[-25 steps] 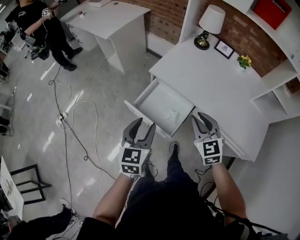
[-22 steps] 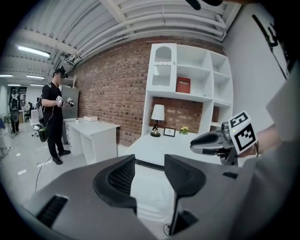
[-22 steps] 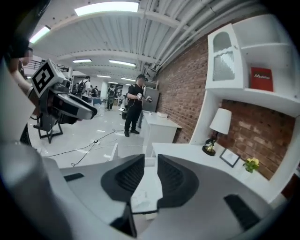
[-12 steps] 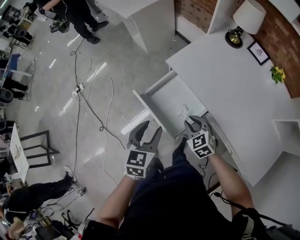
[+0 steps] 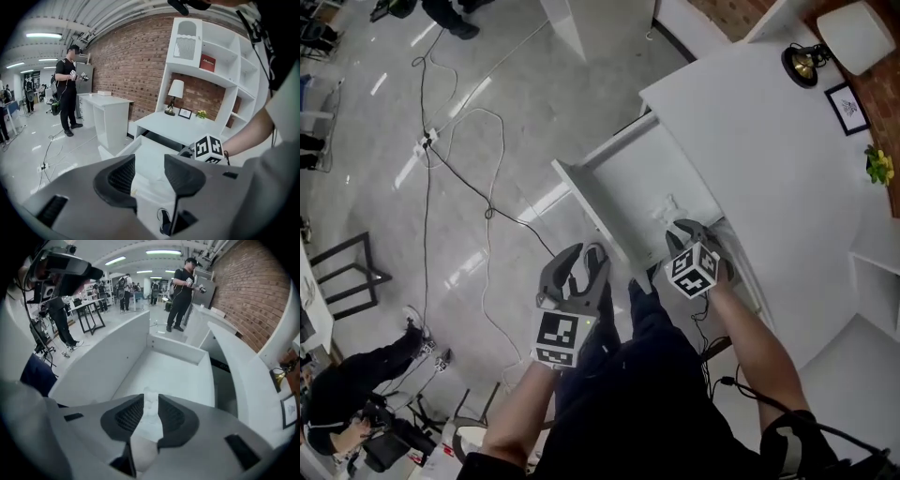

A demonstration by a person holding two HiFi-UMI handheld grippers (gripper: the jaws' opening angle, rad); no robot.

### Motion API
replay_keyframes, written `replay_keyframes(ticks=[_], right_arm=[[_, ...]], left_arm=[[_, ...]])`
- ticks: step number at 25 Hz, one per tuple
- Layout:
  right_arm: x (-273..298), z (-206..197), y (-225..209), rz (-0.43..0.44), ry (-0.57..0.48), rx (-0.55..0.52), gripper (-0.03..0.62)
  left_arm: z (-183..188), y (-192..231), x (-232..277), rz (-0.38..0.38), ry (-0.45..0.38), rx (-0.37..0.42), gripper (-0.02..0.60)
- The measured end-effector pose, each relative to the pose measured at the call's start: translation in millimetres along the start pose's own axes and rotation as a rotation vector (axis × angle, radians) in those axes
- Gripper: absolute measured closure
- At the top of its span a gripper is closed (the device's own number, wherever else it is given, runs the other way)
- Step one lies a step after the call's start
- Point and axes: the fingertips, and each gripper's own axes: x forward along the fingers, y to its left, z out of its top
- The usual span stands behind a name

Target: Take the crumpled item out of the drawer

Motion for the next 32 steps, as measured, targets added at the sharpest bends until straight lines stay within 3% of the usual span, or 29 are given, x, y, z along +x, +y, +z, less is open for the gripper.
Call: replay_keyframes(ticks=[9, 18, 23, 32], right_arm=[[87, -23, 10, 0.075, 0.207, -0.139, 0.488], [117, -39, 13, 0.089, 0.348, -0.263, 0.489], [111, -28, 8, 0.035, 0.276, -0.235, 0.587], [47, 19, -2, -0.035, 0.06, -0.03, 0.592]], left_arm=[[-41, 42, 18, 0.013, 0.091, -0.07, 0.39], [-54, 52, 16, -0.001, 0.116, -0.105, 0.391], [-57, 57, 14, 0.01, 0.12, -0.122, 0.408], [-20, 51, 0, 0.008, 0.039, -0.096, 0.42]])
